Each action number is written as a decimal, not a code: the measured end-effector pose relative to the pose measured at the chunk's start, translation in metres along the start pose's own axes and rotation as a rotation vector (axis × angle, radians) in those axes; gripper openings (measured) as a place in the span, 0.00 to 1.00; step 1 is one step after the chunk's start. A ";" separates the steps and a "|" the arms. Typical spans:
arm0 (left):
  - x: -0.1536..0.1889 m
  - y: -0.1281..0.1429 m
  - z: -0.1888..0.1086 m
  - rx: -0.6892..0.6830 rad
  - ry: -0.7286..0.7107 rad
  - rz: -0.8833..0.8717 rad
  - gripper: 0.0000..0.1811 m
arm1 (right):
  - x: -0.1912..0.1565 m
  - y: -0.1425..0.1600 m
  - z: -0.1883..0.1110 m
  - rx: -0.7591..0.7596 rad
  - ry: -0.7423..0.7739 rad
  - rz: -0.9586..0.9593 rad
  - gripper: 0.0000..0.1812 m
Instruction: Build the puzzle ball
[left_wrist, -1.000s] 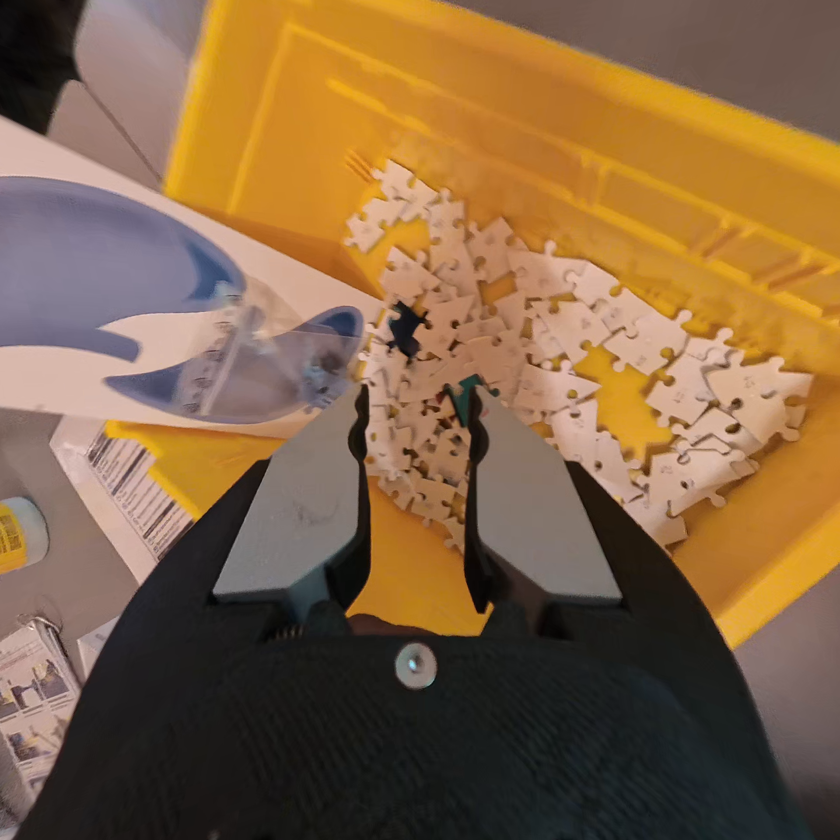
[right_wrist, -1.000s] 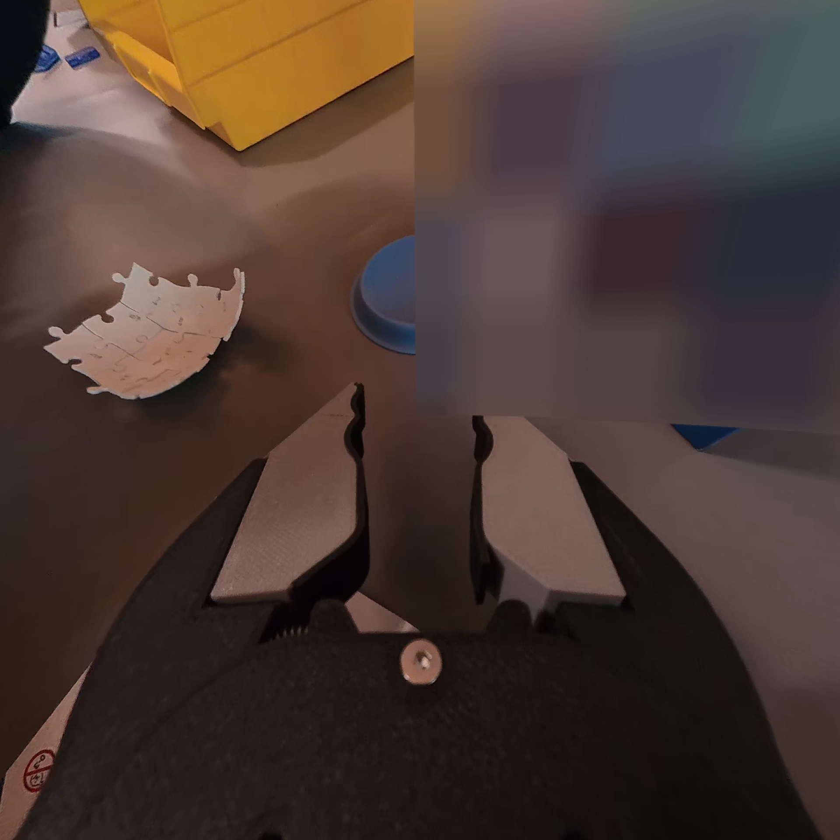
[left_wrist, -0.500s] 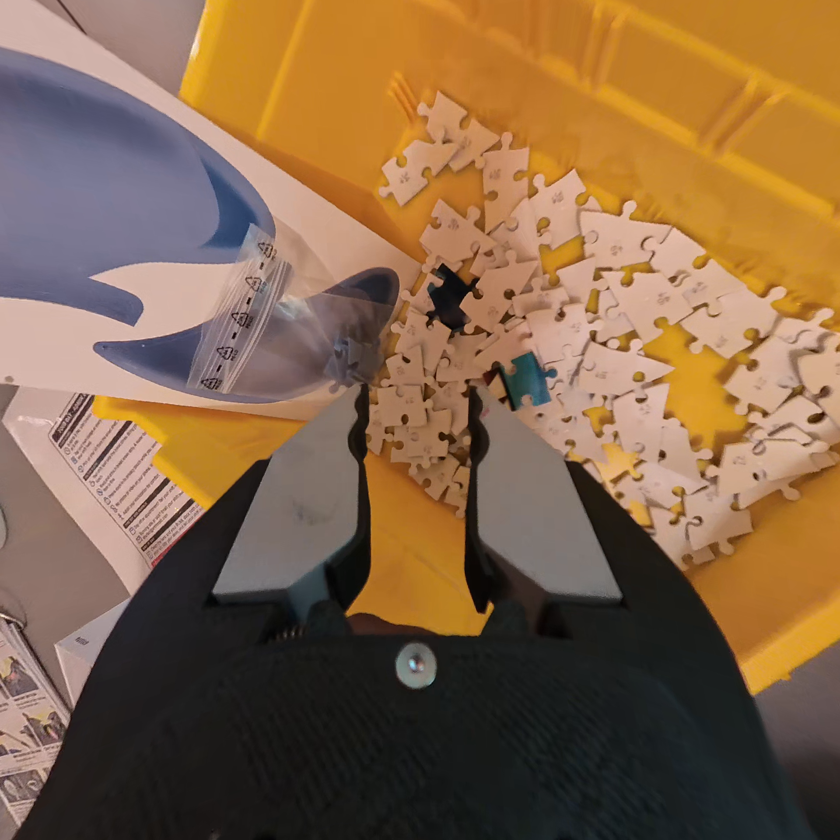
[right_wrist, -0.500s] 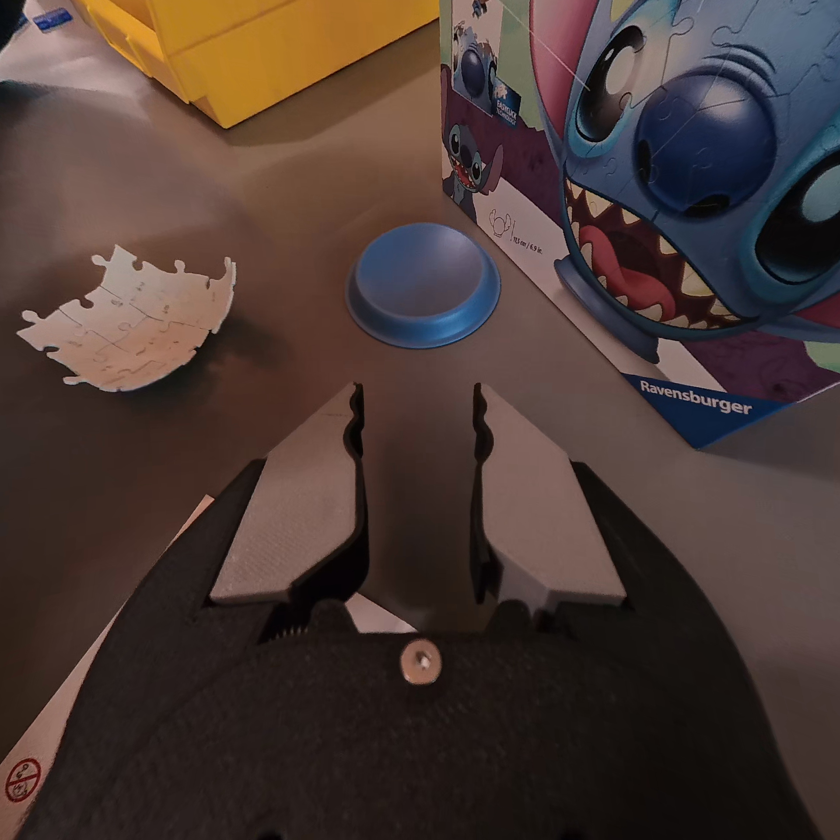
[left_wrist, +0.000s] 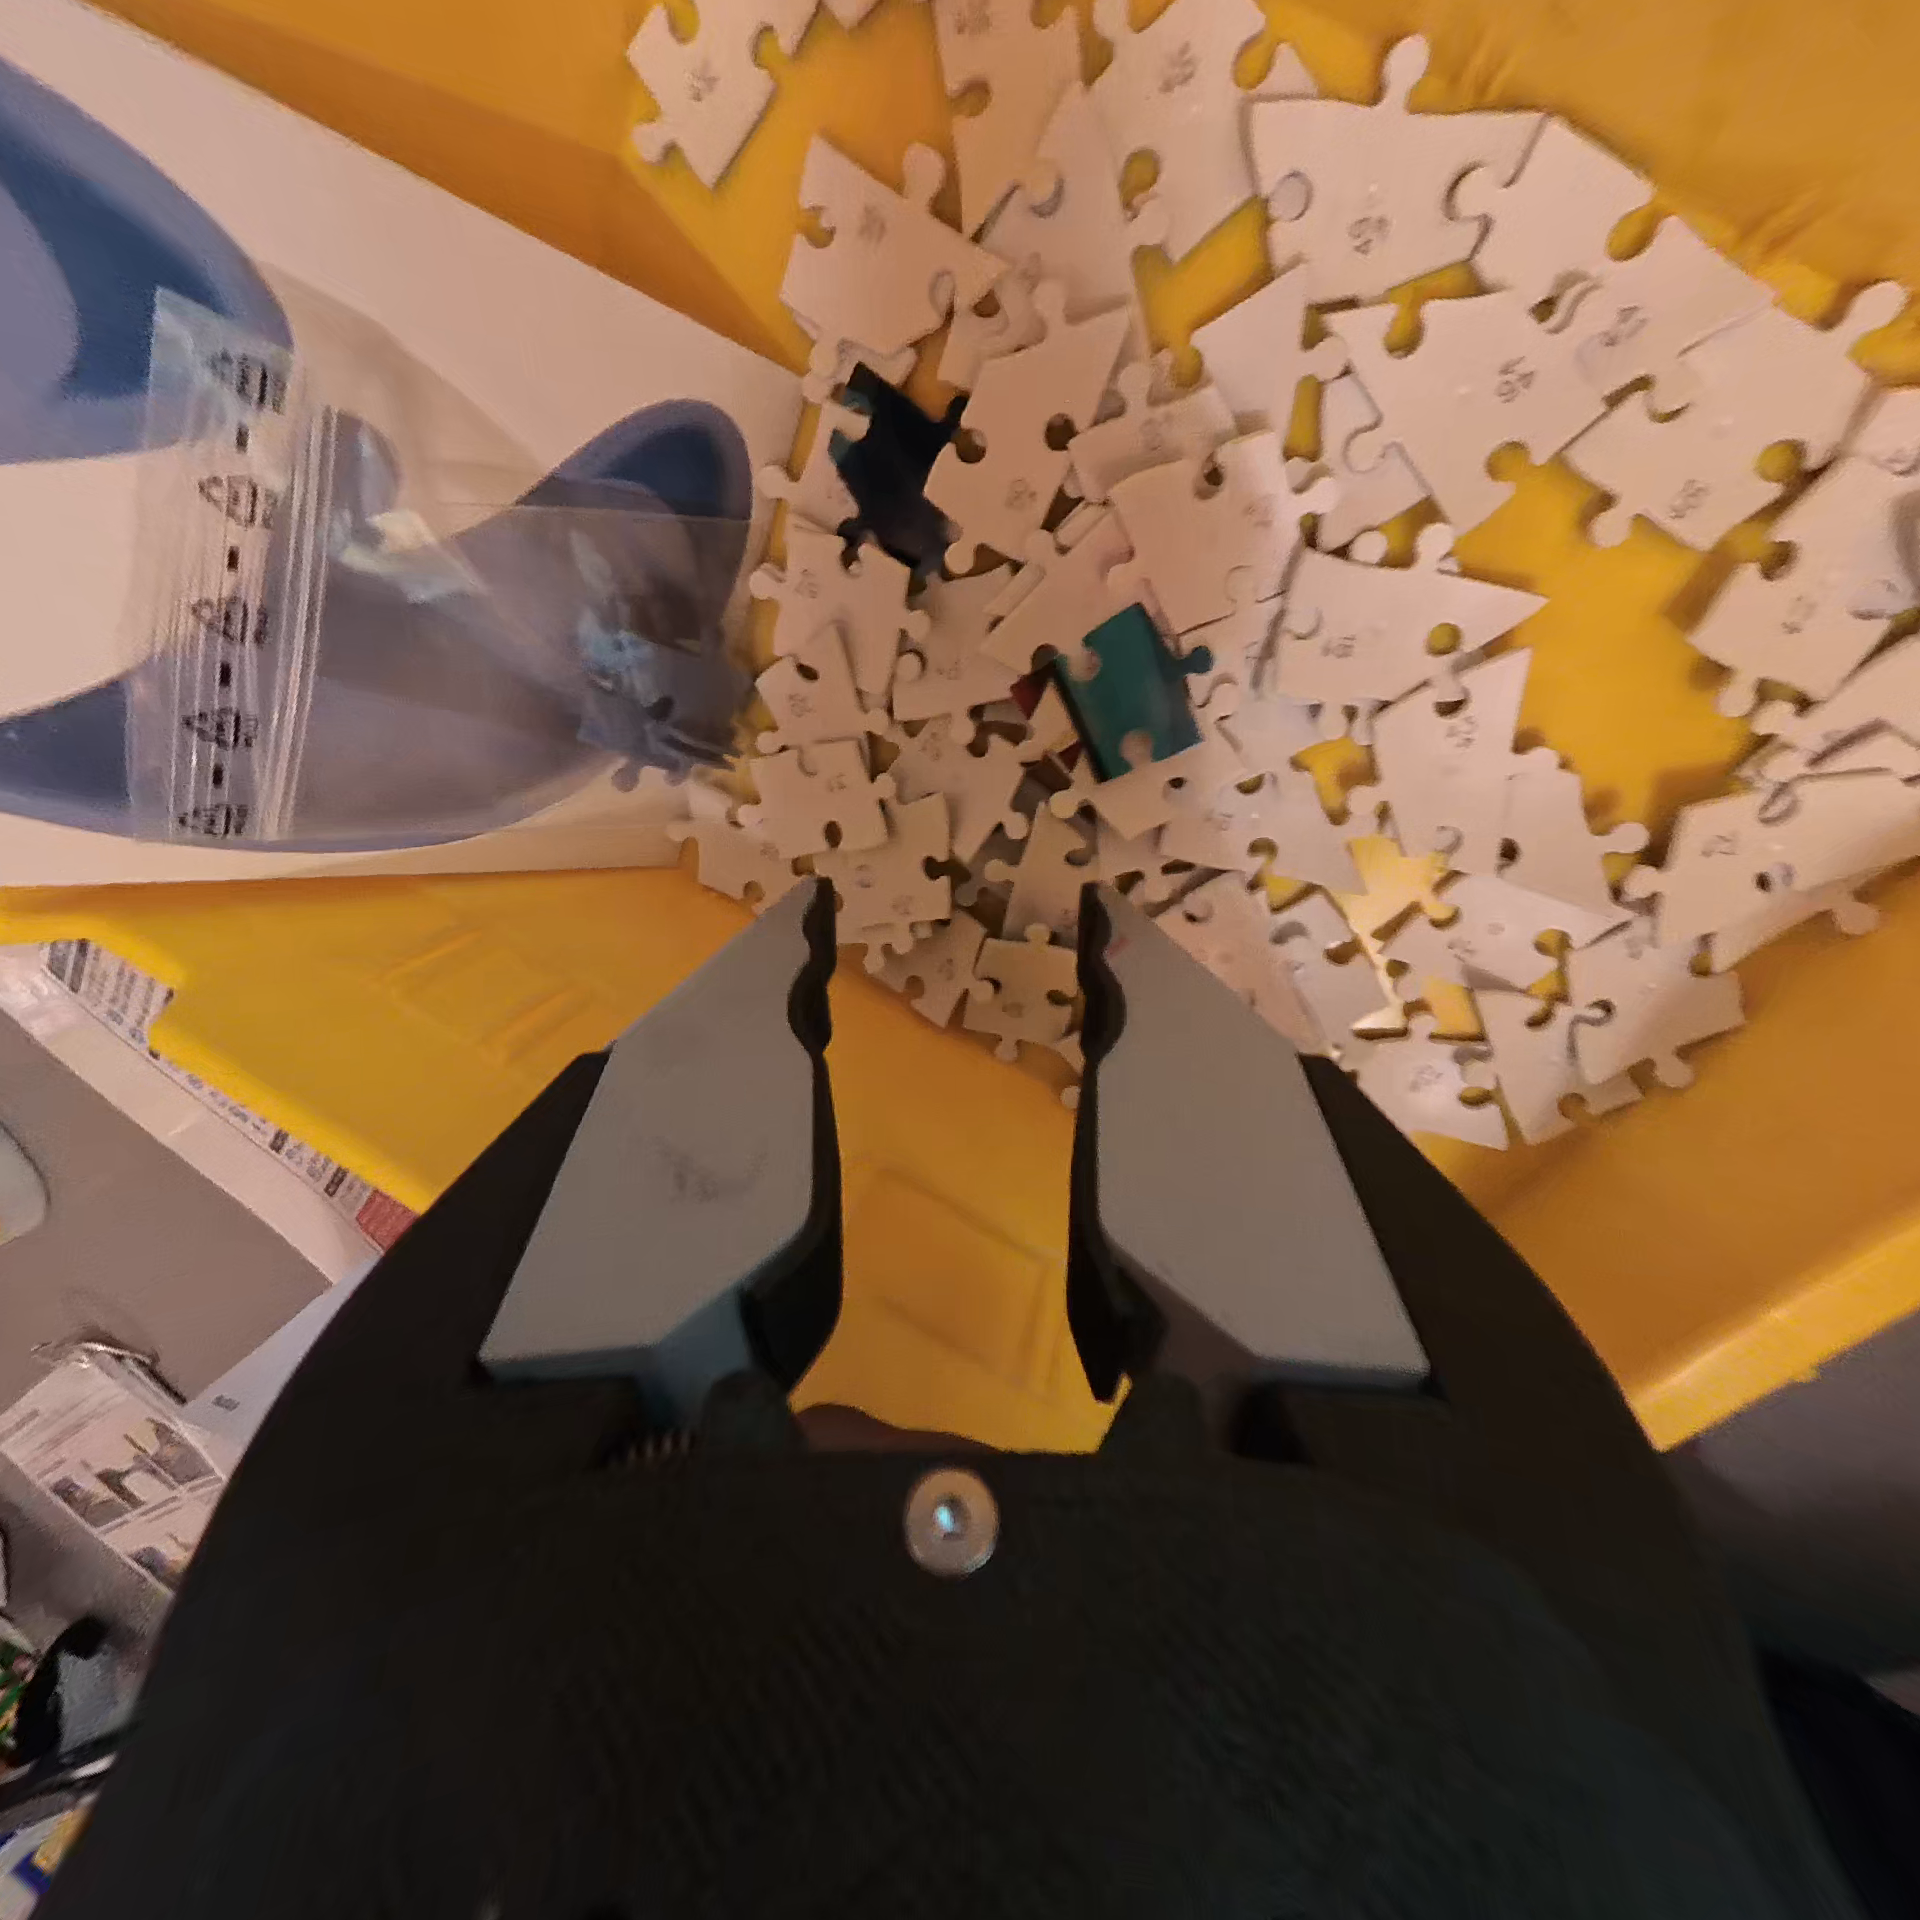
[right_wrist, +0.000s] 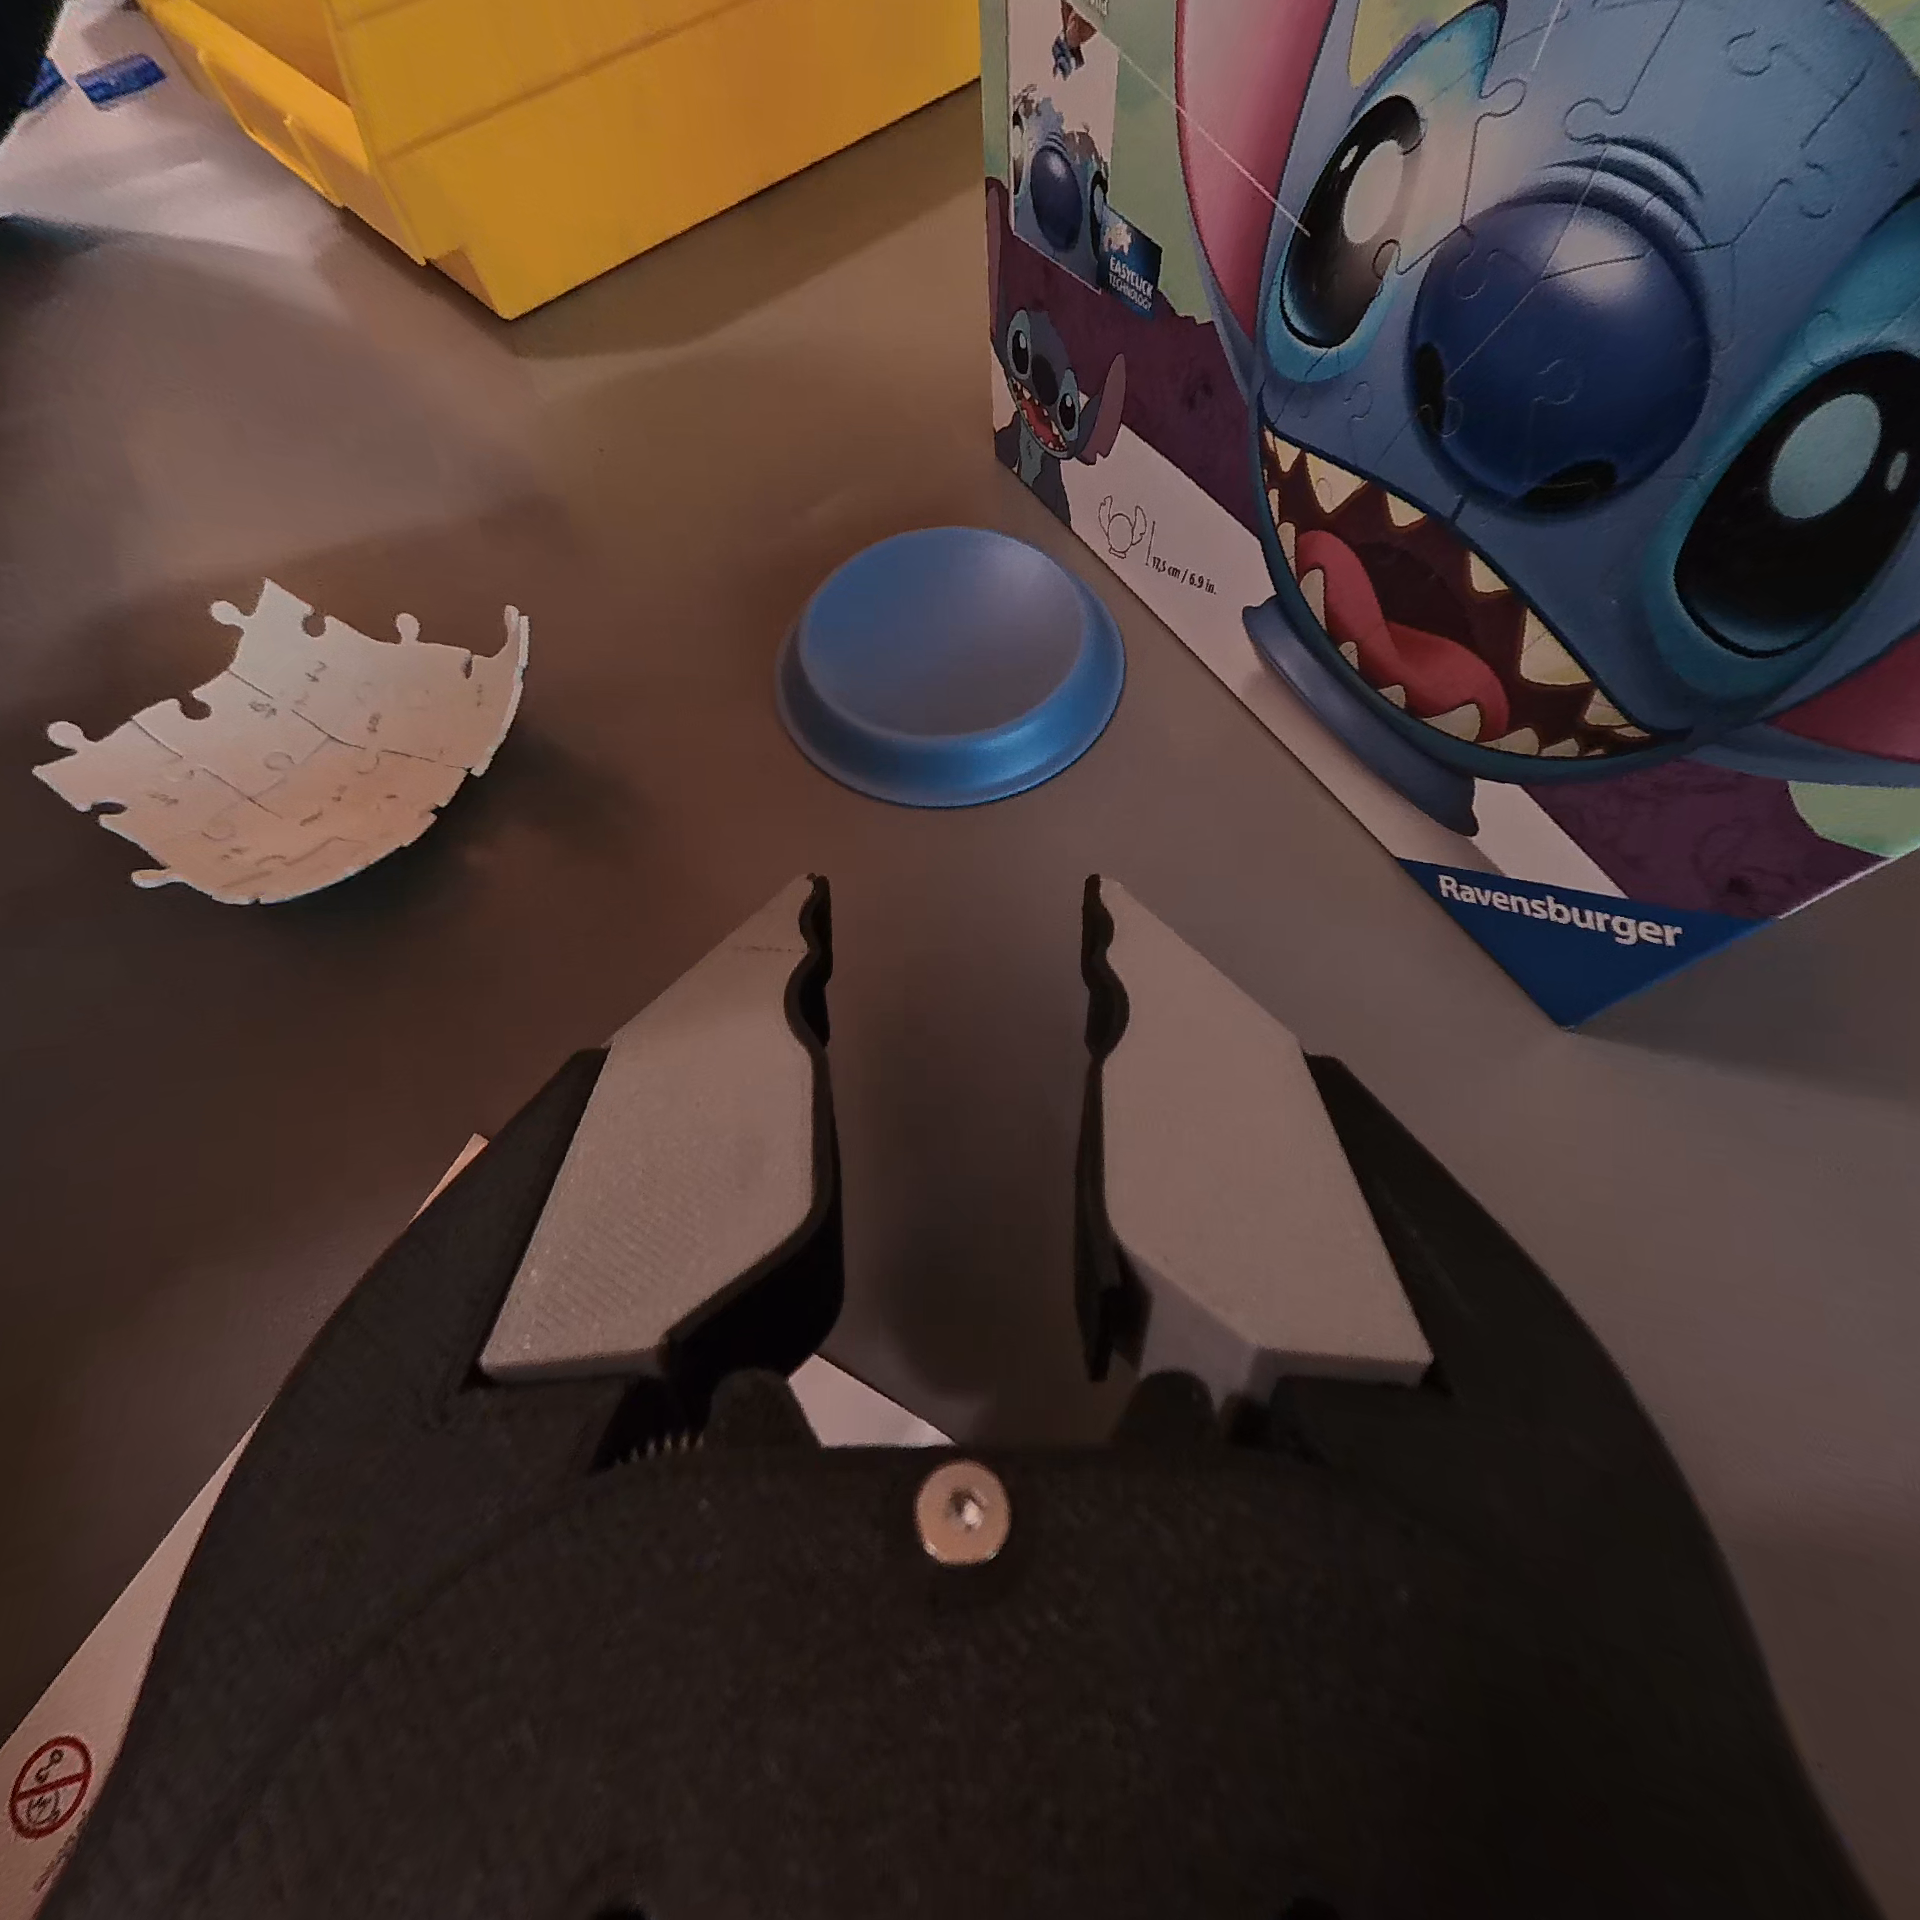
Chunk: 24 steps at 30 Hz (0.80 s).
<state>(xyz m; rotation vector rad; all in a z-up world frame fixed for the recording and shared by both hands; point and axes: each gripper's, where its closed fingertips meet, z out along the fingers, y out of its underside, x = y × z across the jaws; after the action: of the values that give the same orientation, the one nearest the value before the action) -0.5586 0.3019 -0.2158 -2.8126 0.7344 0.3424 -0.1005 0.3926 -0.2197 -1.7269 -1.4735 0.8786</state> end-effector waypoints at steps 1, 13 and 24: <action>0.005 -0.005 -0.001 0.011 0.005 0.019 0.25 | 0.000 0.000 0.000 -0.003 0.001 0.000 0.25; 0.031 -0.029 0.019 0.001 0.011 0.125 0.09 | 0.001 0.000 0.000 -0.001 0.011 -0.003 0.24; 0.007 -0.057 -0.041 0.409 0.188 -0.092 0.00 | -0.001 0.001 0.001 -0.007 0.000 -0.002 0.23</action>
<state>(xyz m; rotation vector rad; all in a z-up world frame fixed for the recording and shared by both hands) -0.5174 0.3361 -0.1702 -2.4953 0.6244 -0.0840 -0.1005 0.3919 -0.2209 -1.7305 -1.4804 0.8736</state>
